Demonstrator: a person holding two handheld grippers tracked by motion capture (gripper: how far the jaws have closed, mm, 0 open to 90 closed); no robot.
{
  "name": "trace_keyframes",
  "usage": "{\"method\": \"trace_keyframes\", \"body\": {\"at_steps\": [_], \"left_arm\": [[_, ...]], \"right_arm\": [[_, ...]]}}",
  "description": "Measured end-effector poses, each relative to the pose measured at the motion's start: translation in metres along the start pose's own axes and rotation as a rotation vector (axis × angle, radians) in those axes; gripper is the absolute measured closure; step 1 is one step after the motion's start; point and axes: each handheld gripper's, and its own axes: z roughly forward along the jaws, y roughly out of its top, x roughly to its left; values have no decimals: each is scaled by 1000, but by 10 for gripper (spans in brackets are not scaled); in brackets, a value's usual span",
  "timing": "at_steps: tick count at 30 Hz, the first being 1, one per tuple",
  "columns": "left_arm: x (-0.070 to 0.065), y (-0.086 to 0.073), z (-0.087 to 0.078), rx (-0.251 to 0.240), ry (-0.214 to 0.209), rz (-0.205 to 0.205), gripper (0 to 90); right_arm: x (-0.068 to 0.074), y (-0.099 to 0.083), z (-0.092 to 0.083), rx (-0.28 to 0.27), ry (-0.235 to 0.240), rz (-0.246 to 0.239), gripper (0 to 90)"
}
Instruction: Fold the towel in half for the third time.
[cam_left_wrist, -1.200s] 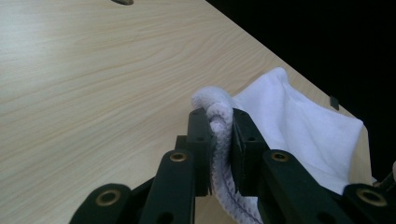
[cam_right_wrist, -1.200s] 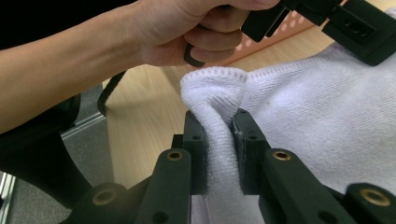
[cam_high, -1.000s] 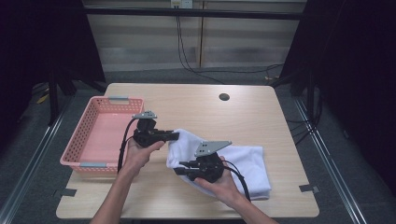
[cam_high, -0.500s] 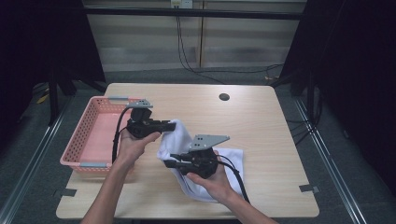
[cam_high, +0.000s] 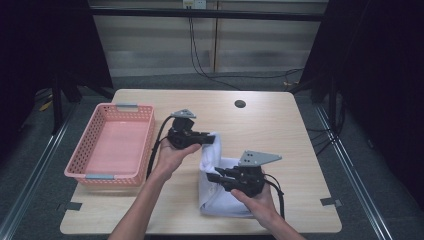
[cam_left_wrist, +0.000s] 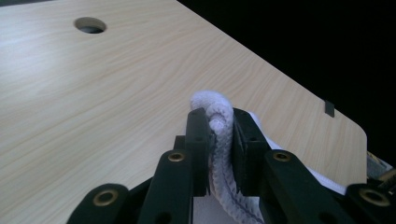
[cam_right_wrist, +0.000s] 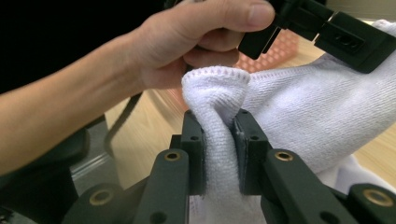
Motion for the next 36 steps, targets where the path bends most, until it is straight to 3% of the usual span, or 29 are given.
{"method": "trace_keyframes", "body": {"at_steps": [3,8,12,17,22,28,29,33,36], "left_arm": [[-7,-1,22,31,-16,9,787],[-16,-5,54,77,-39,15,785],[-20,-8,73,84,-74,9,776],[-24,-18,100,136,-62,17,760],[-33,-18,115,131,-87,18,748],[-41,-10,117,93,-138,39,622],[-43,-10,115,84,-127,38,576],[-42,-9,95,58,-106,50,484],[-42,-10,74,49,-91,68,471]], "right_arm": [[-6,-15,-15,-1,-31,36,750],[-19,-41,-36,43,-79,65,744],[-27,-57,-51,64,-105,91,732],[-32,-78,-65,126,-175,107,690],[-36,-87,-81,150,-211,111,642],[-37,-85,-95,128,-222,141,428],[-39,-84,-97,130,-223,137,409],[-48,-77,-104,106,-255,145,365],[-58,-68,-103,100,-293,135,351]]}}
